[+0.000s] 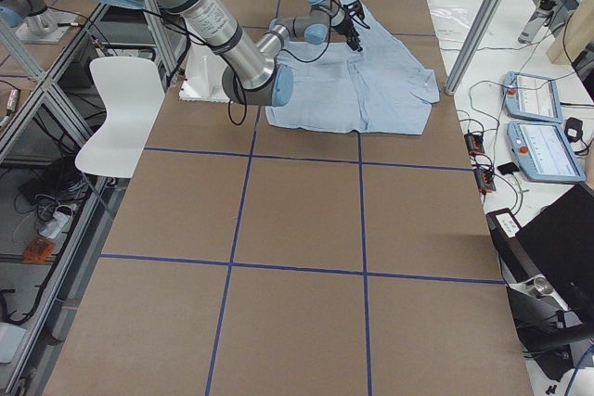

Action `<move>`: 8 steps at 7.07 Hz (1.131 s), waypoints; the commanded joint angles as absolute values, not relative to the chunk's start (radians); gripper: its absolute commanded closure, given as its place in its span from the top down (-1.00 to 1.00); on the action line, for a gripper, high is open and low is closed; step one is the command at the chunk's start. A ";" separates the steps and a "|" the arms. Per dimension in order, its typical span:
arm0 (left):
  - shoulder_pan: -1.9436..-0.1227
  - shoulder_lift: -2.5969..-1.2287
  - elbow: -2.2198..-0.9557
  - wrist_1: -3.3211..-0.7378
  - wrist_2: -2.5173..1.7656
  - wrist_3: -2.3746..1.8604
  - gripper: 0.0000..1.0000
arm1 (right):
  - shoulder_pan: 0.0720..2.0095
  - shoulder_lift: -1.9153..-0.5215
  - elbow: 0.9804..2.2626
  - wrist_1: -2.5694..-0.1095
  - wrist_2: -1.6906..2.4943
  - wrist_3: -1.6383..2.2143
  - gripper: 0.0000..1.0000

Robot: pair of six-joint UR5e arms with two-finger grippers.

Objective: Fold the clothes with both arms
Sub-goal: 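Carry the sleeve cuff with the right gripper across the shirt front, then release the sleeve and raise the right gripper away from the shirt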

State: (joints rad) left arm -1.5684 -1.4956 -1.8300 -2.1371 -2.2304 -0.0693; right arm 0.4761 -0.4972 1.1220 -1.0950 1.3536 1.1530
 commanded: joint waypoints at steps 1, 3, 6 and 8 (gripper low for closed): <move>-1.559 -1.496 -1.816 -2.228 -2.230 -0.072 1.00 | 0.622 -0.546 1.185 -1.272 1.624 1.158 0.97; -1.543 -1.494 -1.770 -2.255 -2.302 -0.074 1.00 | 0.774 -0.819 1.483 -1.395 1.782 1.050 0.99; -1.412 -1.465 -1.714 -2.380 -2.263 -0.353 1.00 | 1.033 -1.065 1.767 -1.574 2.048 0.568 1.00; -1.300 -1.459 -1.517 -2.738 -2.136 -0.611 1.00 | 1.245 -1.191 1.759 -1.572 2.249 0.268 1.00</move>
State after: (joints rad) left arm -1.3687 -1.4628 -1.6311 -2.5300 -2.2172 -0.4447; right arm 1.1138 -1.1061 1.7521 -1.5686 2.1240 0.4518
